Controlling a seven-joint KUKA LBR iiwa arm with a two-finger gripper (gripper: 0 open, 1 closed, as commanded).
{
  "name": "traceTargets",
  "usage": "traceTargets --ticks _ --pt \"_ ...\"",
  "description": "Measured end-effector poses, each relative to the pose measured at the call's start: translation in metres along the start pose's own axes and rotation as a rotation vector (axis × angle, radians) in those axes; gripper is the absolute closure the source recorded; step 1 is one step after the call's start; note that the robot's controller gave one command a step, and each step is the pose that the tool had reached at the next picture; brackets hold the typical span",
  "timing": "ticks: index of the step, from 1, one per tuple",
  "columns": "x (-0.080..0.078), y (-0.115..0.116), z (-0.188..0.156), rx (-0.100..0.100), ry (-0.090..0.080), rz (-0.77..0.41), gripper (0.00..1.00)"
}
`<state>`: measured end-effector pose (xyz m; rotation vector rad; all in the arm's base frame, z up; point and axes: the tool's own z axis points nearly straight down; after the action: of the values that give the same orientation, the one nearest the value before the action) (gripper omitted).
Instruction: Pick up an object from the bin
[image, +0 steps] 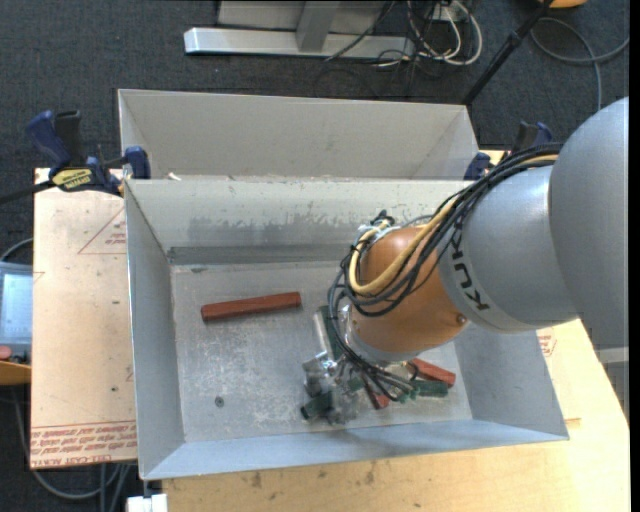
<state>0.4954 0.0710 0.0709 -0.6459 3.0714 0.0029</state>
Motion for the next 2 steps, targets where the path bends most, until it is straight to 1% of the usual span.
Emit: traceTargets --ticks 1,2 --pt "-0.036 -0.001 -0.054 0.002 -0.007 0.021 1.0" --pt "-0.047 -0.005 -0.163 0.004 -0.009 0.02 1.0"
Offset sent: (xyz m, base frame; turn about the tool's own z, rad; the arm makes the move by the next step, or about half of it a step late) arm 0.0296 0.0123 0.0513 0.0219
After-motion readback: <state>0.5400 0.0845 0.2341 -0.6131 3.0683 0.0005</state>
